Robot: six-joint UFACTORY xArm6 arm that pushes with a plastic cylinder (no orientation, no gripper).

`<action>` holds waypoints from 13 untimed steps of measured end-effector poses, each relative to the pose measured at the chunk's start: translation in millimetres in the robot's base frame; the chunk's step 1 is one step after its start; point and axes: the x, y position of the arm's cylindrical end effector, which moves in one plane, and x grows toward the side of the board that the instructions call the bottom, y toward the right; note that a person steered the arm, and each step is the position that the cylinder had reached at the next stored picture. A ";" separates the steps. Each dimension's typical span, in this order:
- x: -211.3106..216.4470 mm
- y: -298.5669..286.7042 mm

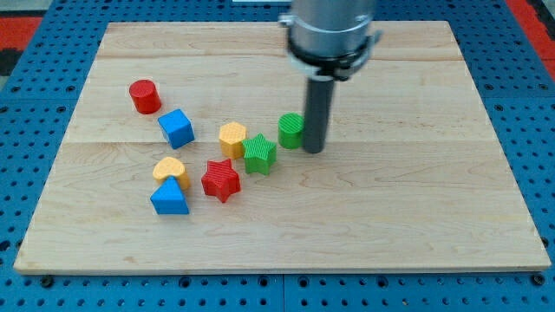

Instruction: Move the red star to the left of the red circle

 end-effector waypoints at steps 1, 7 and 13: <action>22.4 8.7; 5.1 -125.7; -14.2 -210.2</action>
